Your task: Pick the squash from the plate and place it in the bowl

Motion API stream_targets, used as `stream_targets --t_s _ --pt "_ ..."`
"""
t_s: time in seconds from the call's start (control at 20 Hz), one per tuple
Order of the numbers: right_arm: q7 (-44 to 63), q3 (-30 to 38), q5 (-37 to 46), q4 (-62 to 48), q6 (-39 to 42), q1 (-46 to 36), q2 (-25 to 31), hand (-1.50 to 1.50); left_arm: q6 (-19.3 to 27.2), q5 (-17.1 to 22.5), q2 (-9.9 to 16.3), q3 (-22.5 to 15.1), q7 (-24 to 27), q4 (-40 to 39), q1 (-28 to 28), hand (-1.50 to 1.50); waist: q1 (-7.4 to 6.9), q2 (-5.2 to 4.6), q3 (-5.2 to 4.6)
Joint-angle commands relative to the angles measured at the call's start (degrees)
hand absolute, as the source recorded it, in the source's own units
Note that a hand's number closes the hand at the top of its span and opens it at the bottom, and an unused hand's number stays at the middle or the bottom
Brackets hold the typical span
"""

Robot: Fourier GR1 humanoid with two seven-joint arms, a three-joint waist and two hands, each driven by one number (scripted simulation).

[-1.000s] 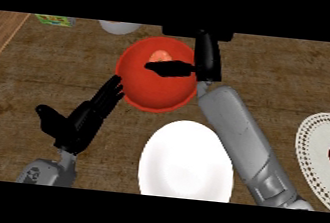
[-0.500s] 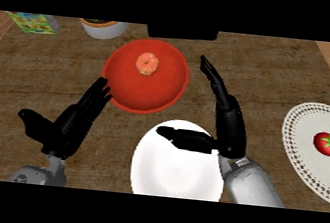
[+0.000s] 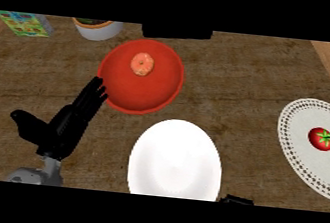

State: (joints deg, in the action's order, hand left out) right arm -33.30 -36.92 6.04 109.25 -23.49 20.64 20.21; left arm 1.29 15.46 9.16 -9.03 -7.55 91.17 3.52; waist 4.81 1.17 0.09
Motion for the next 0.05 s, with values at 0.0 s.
stream_targets --t_s 0.0 --pt "-12.4 -6.9 2.8 -0.3 0.1 16.8 7.5 1.50 -0.4 0.6 0.1 0.3 -0.7 0.2 0.5 0.00 0.04 -0.16 0.07"
